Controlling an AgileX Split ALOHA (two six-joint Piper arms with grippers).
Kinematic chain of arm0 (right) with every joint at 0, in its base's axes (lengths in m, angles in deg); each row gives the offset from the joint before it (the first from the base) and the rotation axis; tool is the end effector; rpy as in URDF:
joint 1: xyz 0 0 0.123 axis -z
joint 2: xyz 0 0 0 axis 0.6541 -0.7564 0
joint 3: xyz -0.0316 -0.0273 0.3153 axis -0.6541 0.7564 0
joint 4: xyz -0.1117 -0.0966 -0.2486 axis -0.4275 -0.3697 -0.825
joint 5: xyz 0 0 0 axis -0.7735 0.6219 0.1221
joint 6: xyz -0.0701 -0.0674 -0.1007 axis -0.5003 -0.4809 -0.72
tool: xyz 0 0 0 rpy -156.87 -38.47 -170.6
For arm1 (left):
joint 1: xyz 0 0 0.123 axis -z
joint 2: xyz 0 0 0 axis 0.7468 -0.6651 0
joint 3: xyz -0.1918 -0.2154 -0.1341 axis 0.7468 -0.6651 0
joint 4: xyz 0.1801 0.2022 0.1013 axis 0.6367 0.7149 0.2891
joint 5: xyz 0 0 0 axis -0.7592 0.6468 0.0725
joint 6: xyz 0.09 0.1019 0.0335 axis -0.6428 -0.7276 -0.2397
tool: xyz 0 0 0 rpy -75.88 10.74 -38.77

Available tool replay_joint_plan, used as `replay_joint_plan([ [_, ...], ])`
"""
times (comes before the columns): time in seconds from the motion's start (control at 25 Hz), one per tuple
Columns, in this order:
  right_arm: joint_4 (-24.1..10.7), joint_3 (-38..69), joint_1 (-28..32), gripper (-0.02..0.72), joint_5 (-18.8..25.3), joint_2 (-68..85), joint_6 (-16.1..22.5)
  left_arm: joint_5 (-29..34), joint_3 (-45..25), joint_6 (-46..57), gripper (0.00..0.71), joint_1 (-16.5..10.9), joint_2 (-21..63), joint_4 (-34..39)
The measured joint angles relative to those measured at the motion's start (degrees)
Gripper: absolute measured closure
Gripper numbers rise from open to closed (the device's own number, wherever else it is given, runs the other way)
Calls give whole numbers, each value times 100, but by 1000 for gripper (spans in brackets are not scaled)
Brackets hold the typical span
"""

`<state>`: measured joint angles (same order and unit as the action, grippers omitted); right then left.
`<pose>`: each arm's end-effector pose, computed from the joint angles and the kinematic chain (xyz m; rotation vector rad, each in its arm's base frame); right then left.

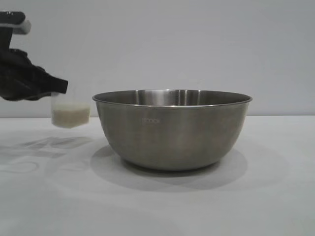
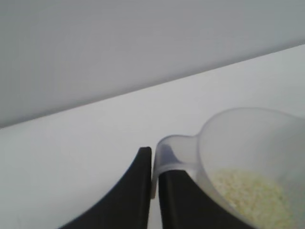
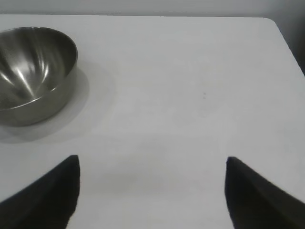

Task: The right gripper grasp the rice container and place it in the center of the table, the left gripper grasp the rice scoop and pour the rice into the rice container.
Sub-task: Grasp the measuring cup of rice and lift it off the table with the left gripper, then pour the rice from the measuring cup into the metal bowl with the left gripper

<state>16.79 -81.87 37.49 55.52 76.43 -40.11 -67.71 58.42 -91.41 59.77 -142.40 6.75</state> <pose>0.0315 0.0114 0.2601 -0.1371 2.1122 0.0877 0.4005 -0.1061 0.1397 0.4735 1.5500 -0.1213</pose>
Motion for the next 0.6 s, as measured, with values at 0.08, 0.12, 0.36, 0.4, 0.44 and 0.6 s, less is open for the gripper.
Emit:
replay_joint_plan([
  [0.08,0,0,0,136,0,0,0,0,0,-205,710,0,167,208],
  [0.12,0,0,0,136,0,0,0,0,0,-305,710,0,241,340],
  [0.36,0,0,0,136,0,0,0,0,329,-417,710,0,371,1129],
  [0.4,0,0,0,136,0,0,0,0,391,-417,710,0,371,1303],
  [0.44,0,0,0,136,0,0,0,0,448,-417,710,0,371,1459],
  [0.6,0,0,0,136,0,0,0,0,646,-580,710,0,371,2137],
])
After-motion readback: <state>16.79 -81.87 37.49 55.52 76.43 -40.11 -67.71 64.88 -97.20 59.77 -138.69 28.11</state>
